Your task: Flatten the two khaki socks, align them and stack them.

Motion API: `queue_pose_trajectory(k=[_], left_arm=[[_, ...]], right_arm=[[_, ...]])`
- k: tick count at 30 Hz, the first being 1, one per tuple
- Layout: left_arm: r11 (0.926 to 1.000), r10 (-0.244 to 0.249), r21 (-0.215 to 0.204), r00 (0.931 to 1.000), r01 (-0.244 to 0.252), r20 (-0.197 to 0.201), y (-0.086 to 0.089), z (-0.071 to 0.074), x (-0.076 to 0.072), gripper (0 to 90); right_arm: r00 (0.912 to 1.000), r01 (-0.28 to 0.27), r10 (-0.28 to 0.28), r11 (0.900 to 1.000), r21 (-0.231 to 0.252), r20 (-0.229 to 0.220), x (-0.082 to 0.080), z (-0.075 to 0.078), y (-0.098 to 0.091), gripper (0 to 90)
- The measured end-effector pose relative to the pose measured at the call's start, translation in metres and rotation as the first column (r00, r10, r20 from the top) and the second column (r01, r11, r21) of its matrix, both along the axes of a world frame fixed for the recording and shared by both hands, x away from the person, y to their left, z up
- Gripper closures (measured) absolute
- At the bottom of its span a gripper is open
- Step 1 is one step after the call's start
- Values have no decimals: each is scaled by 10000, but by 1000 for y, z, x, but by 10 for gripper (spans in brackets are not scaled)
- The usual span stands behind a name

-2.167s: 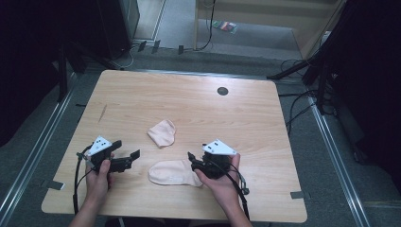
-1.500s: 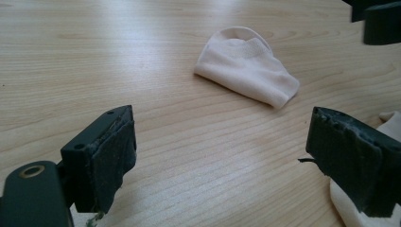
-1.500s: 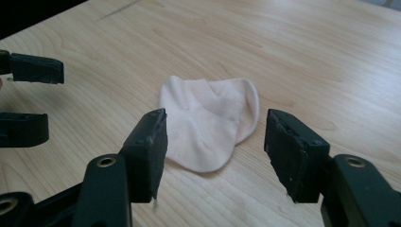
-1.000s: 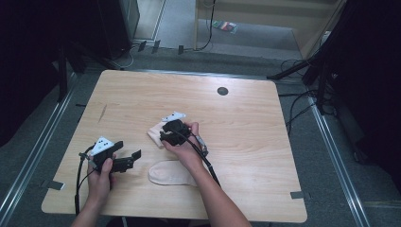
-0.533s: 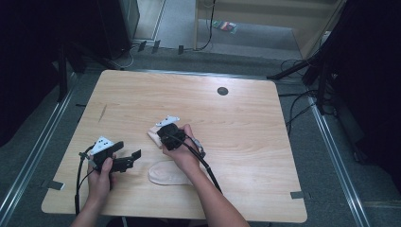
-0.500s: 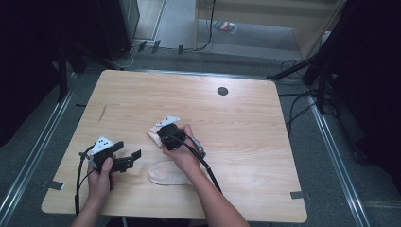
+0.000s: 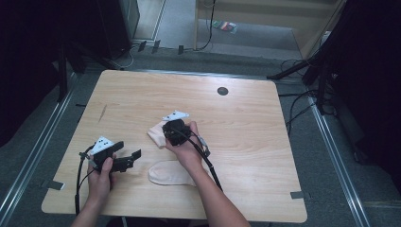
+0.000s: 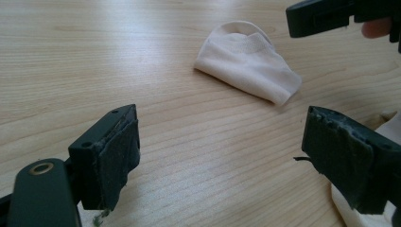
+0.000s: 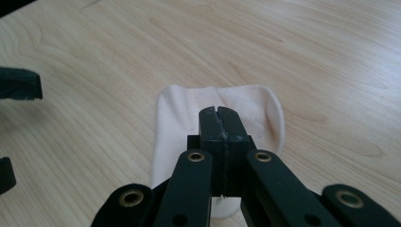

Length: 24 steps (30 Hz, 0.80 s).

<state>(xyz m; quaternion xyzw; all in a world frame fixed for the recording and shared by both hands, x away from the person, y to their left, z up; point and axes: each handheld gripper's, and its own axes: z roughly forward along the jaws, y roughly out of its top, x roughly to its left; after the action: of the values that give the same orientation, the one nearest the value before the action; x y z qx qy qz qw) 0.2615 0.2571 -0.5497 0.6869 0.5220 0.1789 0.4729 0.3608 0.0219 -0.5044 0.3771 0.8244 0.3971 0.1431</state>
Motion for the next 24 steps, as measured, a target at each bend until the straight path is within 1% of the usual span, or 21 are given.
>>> queue_pose_trajectory(k=[2, 3, 5, 6, 7, 8, 10, 11, 12, 13, 14, 15, 16, 17, 18, 19, 20, 21, 22, 23, 24], left_arm=[[10000, 9, -23, 10000, -9, 9, 0, 0, 0, 131], [10000, 6, -24, 10000, -6, 10, 0, 0, 0, 131], [10000, 11, -38, 10000, -11, 17, 1, 0, 1, 132], [10000, 16, -23, 10000, -16, 3, 1, 0, 1, 133], [10000, 16, -23, 10000, -16, 3, 1, 0, 1, 134], [10000, 4, -46, 10000, -4, 11, 1, 0, 1, 134], [10000, -8, -54, 10000, 8, 3, 1, 0, 1, 134], [10000, -8, -54, 10000, 8, 3, 1, 0, 1, 134], [10000, -2, -52, 10000, 2, 5, 1, 0, 1, 134], [10000, -4, -57, 10000, 4, -5, 1, 0, 1, 134], [10000, -10, -63, 10000, 10, 2, 1, 0, 1, 134], [10000, -14, -56, 10000, 14, 4, 1, 0, 1, 135], [10000, -8, -50, 10000, 8, 4, 1, 0, 1, 134], [10000, -8, -50, 10000, 8, 4, 1, 0, 1, 135], [10000, -7, -48, 10000, 7, 4, 1, 0, 1, 135], [10000, -9, -37, 10000, 9, -3, 1, 0, 1, 135], [10000, 4, -48, 10000, -4, -2, 1, 0, 1, 136], [10000, 2, -49, 10000, -2, -5, 1, 0, 1, 136], [10000, 5, -53, 10000, -5, -24, 0, 0, 2, 136], [10000, 14, -76, 10000, -14, -64, 0, 0, 2, 136], [10000, 14, -76, 10000, -14, -64, 0, 0, 2, 136]], right_arm=[[9998, 171, -171, 9998, 123, -37, 2, 1, -4, 900], [9995, 286, -283, 9991, 318, -99, 5, 2, -9, 900], [9992, 377, -372, 9985, 409, -140, 6, 2, -11, 900], [9991, 354, -343, 9984, 437, -247, 7, 1, -11, 900], [9989, 333, -317, 9984, 466, -334, 9, -1, -11, 845], [9985, 388, -370, 9983, 445, -406, 11, -4, -11, 810], [9976, 298, -270, 9986, 446, -631, 15, -9, -10, 757], [9976, 298, -270, 9986, 446, -631, 15, -9, -10, 757], [9976, 243, -221, 9992, 321, -662, 17, -13, -8, 705], [9980, 369, -369, 9993, -7, -520, 19, -18, -6, 675], [9975, 407, -413, 9991, -119, -573, 22, -24, -5, 642], [9971, 385, -390, 9992, -82, -650, 23, -27, -4, 604], [9972, 351, -364, 9992, -201, -654, 24, -29, -3, 569], [9972, 375, -403, 9983, -439, -631, 25, -32, -2, 563], [9972, 375, -403, 9983, -439, -631, 25, -32, -2, 563], [9971, 437, -473, 9972, -600, -601, 25, -35, 0, 593], [9985, 308, -337, 9973, -665, -425, 22, -34, 0, 731], [9985, 308, -337, 9973, -665, -425, 22, -34, 0, 731], [9996, 129, -145, 9972, -738, -225, 18, -31, 2, 836], [9999, 62, -71, 9969, -784, -116, 17, -29, 2, 857], [9999, 62, -71, 9969, -784, -116, 17, -29, 2, 857]])
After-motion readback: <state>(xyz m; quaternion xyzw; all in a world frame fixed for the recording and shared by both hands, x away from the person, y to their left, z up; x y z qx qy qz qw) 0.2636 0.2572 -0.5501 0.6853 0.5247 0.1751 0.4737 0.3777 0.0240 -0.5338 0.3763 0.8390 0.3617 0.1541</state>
